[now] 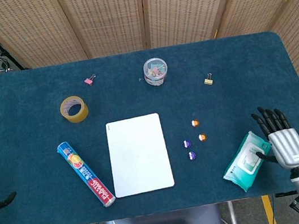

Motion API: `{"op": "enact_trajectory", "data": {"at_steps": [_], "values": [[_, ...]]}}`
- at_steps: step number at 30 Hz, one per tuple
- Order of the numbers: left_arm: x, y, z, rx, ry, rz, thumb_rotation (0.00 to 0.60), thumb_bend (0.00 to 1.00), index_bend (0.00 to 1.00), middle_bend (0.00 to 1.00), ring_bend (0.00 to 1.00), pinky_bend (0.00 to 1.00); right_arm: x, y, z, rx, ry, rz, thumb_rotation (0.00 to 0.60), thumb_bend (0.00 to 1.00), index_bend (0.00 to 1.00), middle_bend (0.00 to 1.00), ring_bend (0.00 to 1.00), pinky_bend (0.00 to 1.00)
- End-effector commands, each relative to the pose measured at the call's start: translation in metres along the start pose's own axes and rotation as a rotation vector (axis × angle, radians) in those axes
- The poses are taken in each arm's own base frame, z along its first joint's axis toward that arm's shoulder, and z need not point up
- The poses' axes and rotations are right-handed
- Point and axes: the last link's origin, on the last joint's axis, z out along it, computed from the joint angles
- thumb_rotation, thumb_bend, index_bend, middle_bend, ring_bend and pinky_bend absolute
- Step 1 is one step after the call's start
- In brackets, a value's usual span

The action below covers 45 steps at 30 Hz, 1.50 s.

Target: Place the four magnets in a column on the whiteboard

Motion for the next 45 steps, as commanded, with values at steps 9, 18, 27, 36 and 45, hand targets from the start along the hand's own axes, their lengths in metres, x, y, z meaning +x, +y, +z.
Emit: {"op": "enact_trajectory", "data": {"at_steps": [9,18,27,36,45], "values": [[-0.003,-0.001,0.002,0.009,-0.008,0.006,0.6,0.0,0.0,0.0,0.0,0.0,-0.019,-0.085,0.096,0.218,-0.155,0.061,0.6,0.0,0.3,0.0,0.0,0.0],[-0.004,-0.002,0.003,0.01,-0.018,-0.002,0.6,0.0,0.0,0.0,0.0,0.0,-0.053,-0.118,0.151,0.185,-0.241,0.068,0.6,0.03,0.31,0.0,0.0,0.0],[-0.004,-0.003,0.003,0.014,-0.022,-0.011,0.6,0.0,0.0,0.0,0.0,0.0,-0.067,-0.114,0.176,0.139,-0.281,0.031,0.6,0.09,0.35,0.0,0.0,0.0],[-0.005,-0.004,0.007,0.021,-0.03,-0.007,0.6,0.0,0.0,0.0,0.0,0.0,-0.075,-0.106,0.19,0.103,-0.305,0.01,0.6,0.17,0.37,0.0,0.0,0.0],[-0.006,-0.004,0.008,0.029,-0.029,-0.006,0.6,0.0,0.0,0.0,0.0,0.0,-0.085,-0.103,0.197,0.088,-0.318,0.002,0.6,0.19,0.39,0.0,0.0,0.0]]}}
